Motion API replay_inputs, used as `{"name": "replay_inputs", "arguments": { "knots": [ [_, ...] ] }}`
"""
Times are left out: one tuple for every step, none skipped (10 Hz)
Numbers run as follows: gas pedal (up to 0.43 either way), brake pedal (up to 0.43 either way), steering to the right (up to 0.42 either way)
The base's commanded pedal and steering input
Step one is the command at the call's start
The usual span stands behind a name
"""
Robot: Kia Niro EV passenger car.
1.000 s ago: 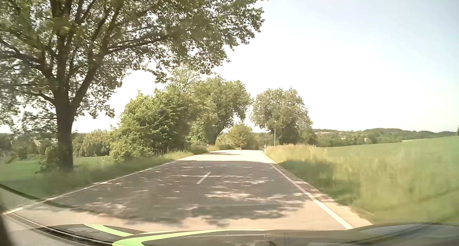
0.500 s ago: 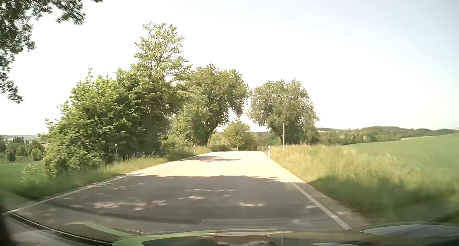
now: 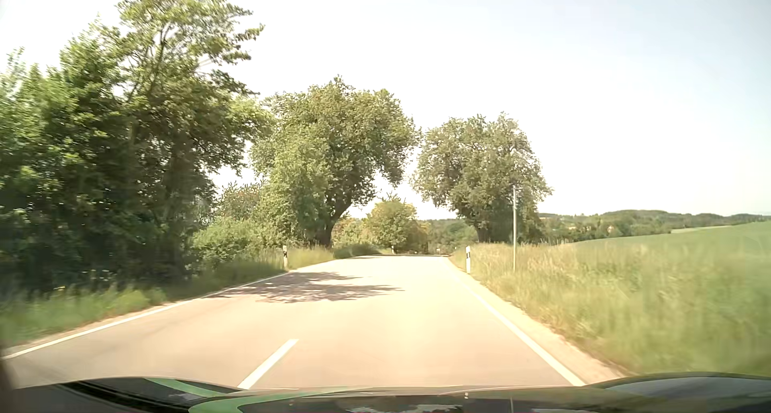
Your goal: Follow the waypoints while adhering to traffic rules and regulations
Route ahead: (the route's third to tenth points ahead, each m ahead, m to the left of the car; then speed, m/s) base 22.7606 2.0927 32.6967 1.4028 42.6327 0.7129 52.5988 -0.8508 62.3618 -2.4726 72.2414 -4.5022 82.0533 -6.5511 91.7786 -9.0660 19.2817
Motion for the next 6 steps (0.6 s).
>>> {"name": "replay_inputs", "arguments": {
  "knots": [
    [0.350,0.000,0.008],
    [0.350,0.000,0.009],
    [0.319,0.000,0.009],
    [0.287,0.000,0.010],
    [0.280,0.000,0.011],
    [0.268,0.000,0.012]
  ]
}}
